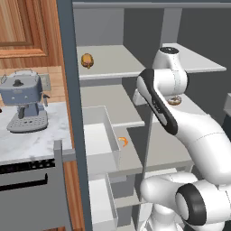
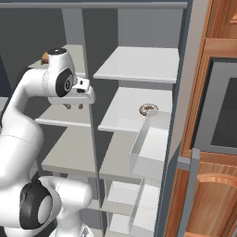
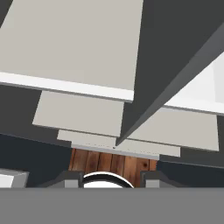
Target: Pick up the frozen chicken drumstick from the freezer, place it on any shelf in the fridge, and close the fridge and freezer doors when done.
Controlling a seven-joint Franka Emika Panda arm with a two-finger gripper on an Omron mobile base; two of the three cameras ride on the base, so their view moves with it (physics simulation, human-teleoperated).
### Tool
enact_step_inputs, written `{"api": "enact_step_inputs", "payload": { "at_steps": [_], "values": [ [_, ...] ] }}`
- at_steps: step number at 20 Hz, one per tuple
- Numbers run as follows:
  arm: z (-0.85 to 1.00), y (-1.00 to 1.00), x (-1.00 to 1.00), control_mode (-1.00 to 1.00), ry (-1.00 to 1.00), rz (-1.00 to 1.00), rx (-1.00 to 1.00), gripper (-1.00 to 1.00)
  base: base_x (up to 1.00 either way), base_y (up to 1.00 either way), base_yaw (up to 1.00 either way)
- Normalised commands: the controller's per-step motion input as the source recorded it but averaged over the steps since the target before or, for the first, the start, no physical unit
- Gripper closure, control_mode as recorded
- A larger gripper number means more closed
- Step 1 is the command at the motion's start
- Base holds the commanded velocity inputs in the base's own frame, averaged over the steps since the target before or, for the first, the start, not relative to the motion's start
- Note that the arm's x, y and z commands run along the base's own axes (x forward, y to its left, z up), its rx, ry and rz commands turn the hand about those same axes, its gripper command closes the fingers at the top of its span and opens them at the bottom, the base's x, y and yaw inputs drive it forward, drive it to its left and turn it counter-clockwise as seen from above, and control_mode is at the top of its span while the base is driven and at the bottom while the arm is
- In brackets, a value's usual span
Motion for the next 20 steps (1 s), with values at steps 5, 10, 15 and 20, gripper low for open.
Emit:
{"api": "enact_step_inputs", "payload": {
  "at_steps": [5,10,15,20],
  "values": [
    [0.00,0.00,0.19,-1.00,0.03,0.00,0.00,-1.00,0.00,0.00,0.00],
    [0.00,0.00,0.00,-1.00,0.00,0.00,0.00,-1.00,0.00,0.00,0.00],
    [0.00,0.00,0.00,-1.00,0.00,0.00,0.00,-1.00,0.00,0.00,0.00],
    [0.00,0.00,0.00,-1.00,0.00,0.00,0.00,-1.00,0.00,0.00,0.00]
  ]
}}
